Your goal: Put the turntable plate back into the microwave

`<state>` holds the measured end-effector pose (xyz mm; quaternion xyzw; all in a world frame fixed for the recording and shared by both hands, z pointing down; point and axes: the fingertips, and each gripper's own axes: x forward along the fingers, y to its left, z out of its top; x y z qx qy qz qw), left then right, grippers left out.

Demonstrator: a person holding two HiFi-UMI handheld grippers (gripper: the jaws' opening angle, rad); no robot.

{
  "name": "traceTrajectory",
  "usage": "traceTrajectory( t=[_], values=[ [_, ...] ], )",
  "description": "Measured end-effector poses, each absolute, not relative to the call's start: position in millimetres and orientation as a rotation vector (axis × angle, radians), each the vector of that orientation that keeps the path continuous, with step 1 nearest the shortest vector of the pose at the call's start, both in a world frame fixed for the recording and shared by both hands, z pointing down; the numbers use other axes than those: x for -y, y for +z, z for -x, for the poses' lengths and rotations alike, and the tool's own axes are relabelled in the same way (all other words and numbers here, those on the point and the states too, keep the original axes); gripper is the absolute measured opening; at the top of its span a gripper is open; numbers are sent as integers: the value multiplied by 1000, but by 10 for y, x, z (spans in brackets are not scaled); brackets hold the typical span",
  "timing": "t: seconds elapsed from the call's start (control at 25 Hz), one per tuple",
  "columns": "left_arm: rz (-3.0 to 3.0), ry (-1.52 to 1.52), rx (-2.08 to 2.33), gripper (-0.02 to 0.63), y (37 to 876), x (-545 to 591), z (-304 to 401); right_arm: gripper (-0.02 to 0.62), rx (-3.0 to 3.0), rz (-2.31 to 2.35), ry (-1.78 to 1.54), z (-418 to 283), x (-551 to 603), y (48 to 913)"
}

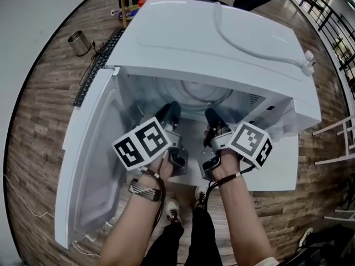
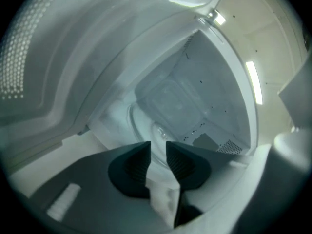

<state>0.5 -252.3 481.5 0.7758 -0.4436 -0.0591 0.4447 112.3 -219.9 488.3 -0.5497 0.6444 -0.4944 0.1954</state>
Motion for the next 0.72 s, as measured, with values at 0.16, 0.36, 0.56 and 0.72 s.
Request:
traceTrajectory(
  t=[0.16,0.36,0.56,0.72],
  values=[
    [-1926,-97,1121,121,4876,2539,-4,28,-1806,1543,-1383,-1118,2196,4885],
    [-1920,-99,1091,97,4883,2536,-63,28,-1803,1544,-1378,-1116,2202,4882],
    [-1929,-104,1064,43,4882,2526,-159,28,-1807,1535,-1374,-1084,2210,4871],
    [-1931,-104,1045,31,4896,2495,-193,28,-1809,1534,-1373,-1095,2208,4868]
  ],
)
